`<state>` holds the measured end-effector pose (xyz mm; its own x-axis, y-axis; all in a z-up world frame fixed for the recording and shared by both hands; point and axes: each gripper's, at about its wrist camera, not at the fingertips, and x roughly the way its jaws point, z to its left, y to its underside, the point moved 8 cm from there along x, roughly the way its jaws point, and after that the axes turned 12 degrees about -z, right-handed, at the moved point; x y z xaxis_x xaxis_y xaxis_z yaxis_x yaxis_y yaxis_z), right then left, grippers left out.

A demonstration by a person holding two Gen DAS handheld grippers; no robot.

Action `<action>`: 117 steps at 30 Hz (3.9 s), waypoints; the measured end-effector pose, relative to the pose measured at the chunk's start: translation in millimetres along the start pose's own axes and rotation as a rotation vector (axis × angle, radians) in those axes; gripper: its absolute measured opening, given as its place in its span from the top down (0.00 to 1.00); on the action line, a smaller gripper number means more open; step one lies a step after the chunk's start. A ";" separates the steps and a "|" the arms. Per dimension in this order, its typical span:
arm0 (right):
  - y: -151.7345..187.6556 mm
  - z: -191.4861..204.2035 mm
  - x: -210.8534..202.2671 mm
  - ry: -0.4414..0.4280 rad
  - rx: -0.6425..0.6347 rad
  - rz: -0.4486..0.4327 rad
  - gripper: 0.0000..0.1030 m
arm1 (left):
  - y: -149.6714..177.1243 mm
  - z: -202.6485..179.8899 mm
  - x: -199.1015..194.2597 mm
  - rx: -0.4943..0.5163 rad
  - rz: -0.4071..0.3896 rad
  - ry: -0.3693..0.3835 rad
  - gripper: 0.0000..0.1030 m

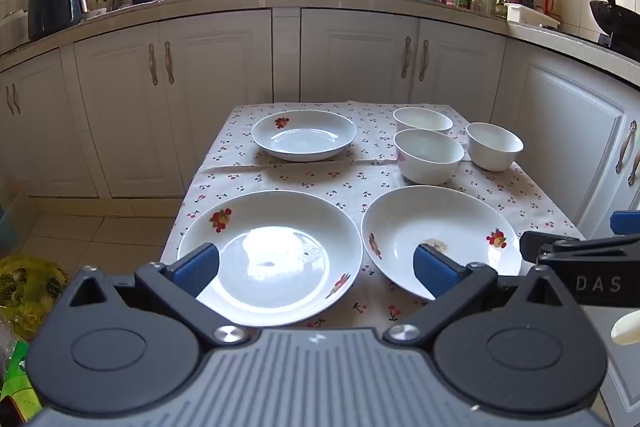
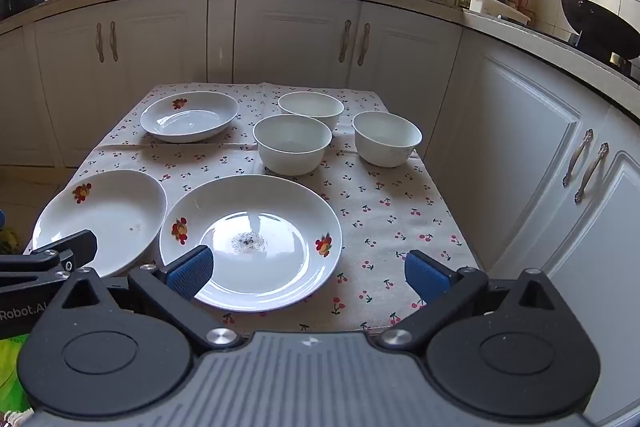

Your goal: Organize plates and bowls

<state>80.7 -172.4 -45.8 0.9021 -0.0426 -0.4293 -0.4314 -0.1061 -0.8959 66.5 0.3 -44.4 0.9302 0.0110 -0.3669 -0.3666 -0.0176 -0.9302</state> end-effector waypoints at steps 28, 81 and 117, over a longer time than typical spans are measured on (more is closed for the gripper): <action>-1.9 -0.8 -2.9 0.006 -0.002 -0.016 0.00 | -4.4 -1.0 -6.4 0.005 -0.017 0.002 0.01; -3.2 -0.3 -4.7 0.008 -0.005 -0.022 0.00 | -8.3 -1.8 -10.6 0.007 -0.031 -0.001 0.01; -56.2 22.3 57.4 -0.219 -0.035 -0.143 0.00 | -8.2 43.4 29.6 0.051 -0.080 0.087 0.01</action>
<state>156.5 -146.7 -22.7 0.9291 0.1911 -0.3166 -0.2958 -0.1300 -0.9464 96.3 44.1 -48.2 0.9537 -0.0764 -0.2908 -0.2893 0.0310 -0.9567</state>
